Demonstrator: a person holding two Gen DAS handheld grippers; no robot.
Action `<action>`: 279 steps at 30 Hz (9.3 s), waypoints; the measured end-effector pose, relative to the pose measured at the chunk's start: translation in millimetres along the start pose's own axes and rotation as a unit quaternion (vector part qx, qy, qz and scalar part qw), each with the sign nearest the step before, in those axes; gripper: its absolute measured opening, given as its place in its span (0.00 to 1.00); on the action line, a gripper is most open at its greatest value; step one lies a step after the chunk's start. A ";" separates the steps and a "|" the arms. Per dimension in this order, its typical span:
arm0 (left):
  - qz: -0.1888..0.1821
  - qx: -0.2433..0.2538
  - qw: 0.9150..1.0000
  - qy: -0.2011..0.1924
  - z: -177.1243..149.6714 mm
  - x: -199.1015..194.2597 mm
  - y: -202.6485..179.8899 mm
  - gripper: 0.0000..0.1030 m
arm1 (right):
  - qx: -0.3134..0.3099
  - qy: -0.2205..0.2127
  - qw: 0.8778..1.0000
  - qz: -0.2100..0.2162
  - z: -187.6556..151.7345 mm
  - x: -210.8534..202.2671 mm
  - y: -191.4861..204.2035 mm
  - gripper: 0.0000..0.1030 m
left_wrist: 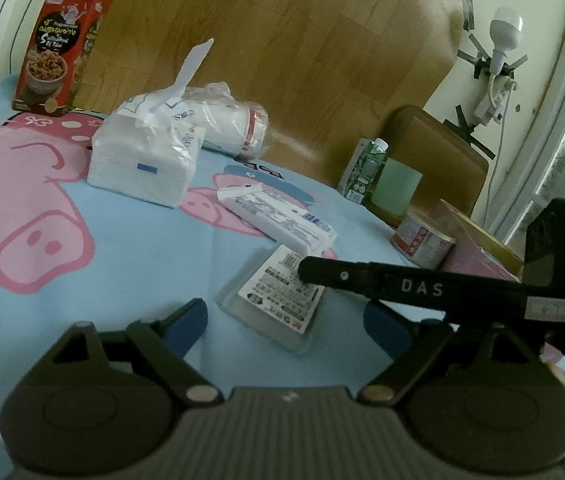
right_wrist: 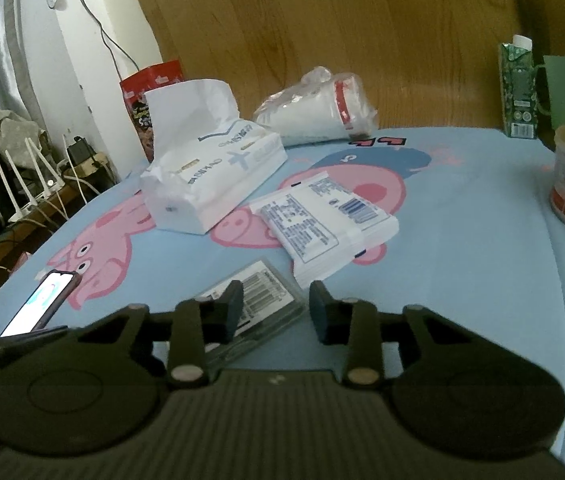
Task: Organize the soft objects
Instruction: 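Move the left gripper to the clear barcode-labelled pack and grasp it, then carry the clear pack into the pink tin box and release it, then withdraw the open left gripper from the tin box over the table, then move the right gripper to the white wrapped pack and grasp it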
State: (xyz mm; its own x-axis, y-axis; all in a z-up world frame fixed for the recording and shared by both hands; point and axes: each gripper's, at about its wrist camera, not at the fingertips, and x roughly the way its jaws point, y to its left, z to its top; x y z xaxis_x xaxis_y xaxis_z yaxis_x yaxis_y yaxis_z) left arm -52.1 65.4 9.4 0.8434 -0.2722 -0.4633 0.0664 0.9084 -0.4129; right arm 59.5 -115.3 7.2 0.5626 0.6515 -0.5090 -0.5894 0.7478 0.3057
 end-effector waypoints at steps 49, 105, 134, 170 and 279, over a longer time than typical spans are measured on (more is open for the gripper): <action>-0.100 -0.073 0.987 0.099 14.1 51.4 -22.2 0.58 | 0.030 0.009 0.999 -0.023 -32.3 -79.2 -34.9 0.18; -0.064 0.072 0.988 0.119 4.0 78.0 -96.6 0.71 | -0.068 -0.024 0.989 -0.130 -63.9 -102.1 -35.5 0.53; -0.179 0.145 0.952 0.202 -26.7 123.5 -204.6 0.70 | -0.053 -0.071 0.966 -0.244 -82.4 -174.3 -69.8 0.50; -0.150 0.223 0.958 0.101 57.8 230.9 -343.6 0.89 | -0.012 -0.177 0.912 -0.371 2.7 -225.8 -212.5 0.51; 0.092 -0.059 0.993 -0.048 33.5 52.8 21.3 1.00 | -0.098 0.045 0.991 -0.077 32.7 17.5 -47.6 0.78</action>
State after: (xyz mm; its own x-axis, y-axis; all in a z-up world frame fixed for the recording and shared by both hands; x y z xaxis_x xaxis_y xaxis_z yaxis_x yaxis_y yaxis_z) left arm 11.7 81.0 2.4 0.8826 -0.0695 -0.4649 -0.1507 0.8950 -0.4197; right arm 116.3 -135.3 10.0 0.6064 0.5110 -0.6092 -0.6068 0.7925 0.0608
